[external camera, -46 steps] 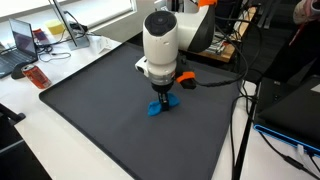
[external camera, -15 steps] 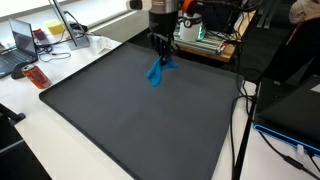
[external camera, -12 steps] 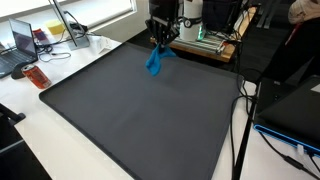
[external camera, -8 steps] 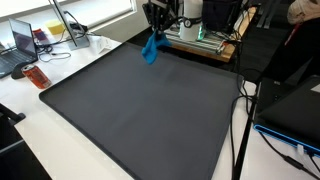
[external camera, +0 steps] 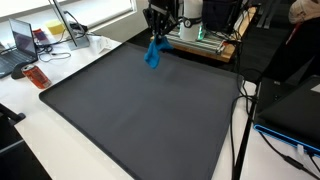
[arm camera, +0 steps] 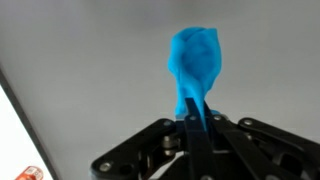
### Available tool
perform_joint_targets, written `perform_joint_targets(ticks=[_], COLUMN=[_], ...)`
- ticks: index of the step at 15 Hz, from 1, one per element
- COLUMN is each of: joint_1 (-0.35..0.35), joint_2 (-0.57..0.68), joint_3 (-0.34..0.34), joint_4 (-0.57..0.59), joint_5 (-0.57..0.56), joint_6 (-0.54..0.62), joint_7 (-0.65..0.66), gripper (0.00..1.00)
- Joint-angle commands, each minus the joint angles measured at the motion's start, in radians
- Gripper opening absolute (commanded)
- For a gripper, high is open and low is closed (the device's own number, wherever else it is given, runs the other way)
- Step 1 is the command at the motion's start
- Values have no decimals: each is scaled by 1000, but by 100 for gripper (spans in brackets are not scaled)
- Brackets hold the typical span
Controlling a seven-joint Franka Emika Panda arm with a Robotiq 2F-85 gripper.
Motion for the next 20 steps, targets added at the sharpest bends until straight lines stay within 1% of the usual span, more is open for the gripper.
perform_joint_targets(ticks=[1, 6, 9, 11, 16, 20], joint_1=[-39, -79, -97, -107, -128, -142], joint_2=[-69, -162, -215, -245, -332, -363], joint_3=[18, 13, 8, 7, 12, 12], joint_4=[17, 51, 59, 63, 74, 101], joint_5=[-3, 54, 101, 123, 115, 114], joint_6=[-56, -123, -122, -120, -153, -183], joint_7=[-34, -167, -258, -292, -301, -300], gripper=[1, 1, 1, 1, 1, 1])
